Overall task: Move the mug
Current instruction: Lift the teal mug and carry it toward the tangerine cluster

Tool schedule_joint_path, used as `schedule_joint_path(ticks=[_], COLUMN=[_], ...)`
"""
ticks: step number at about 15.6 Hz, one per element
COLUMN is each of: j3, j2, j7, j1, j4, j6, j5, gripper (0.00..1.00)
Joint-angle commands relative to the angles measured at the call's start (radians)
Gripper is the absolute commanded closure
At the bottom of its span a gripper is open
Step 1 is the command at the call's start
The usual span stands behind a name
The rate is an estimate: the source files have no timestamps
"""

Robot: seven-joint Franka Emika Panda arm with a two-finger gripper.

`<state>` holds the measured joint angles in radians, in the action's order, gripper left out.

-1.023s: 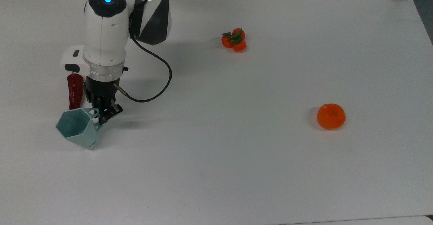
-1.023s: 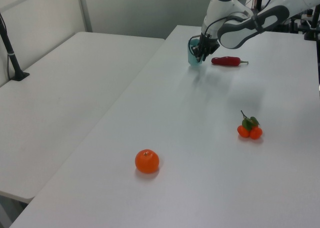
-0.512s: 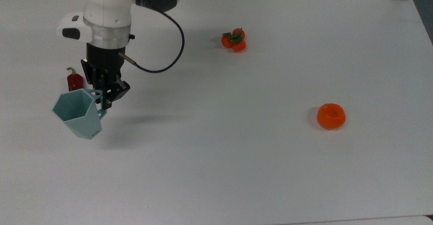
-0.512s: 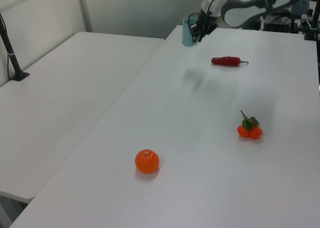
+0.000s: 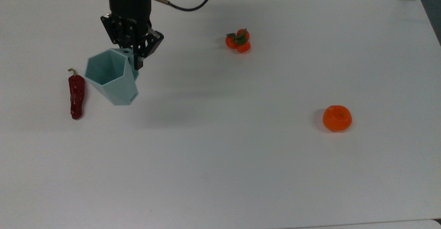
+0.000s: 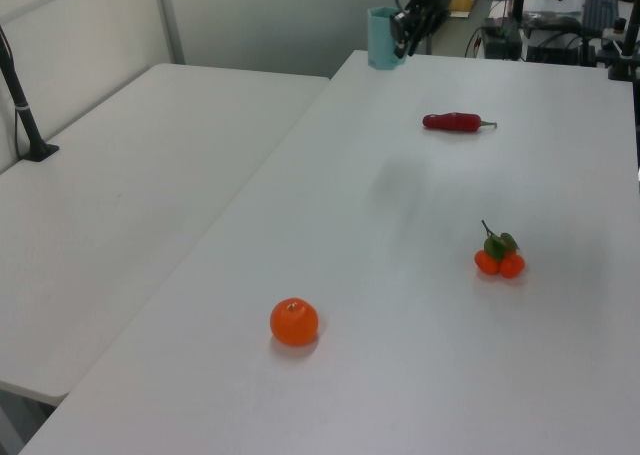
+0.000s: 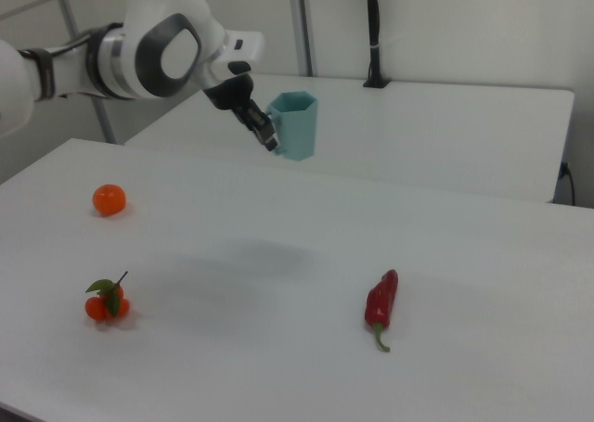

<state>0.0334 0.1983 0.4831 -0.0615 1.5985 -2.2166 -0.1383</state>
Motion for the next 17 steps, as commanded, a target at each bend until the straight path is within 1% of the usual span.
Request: schedule_joint_path(ticks=[1,3,6,10,13,14,17], j3=[0.020,0.025,0.026,0.025,0.023,0.023,0.023], j2=[-0.134,-0.183,-0.278,-0.339,-0.335,-0.332,-0.332], j7=[-0.260,-0.383,-0.553,-0.662,-0.731,-0.738,-0.739], j1=[0.002,0.002,0.005,0.005,0.002,0.000,0.000], j4=[0.127,0.191,0.332,0.486,0.538,0.555,0.653], j6=[0.119,0.156,0.185,0.179,0.169,0.138,0.008], j5=[0.094,0.132,0.143,0.143,0.144,0.144,0.140], gripper=[1.00,1.00,1.00,1.00,1.00,1.00,1.00])
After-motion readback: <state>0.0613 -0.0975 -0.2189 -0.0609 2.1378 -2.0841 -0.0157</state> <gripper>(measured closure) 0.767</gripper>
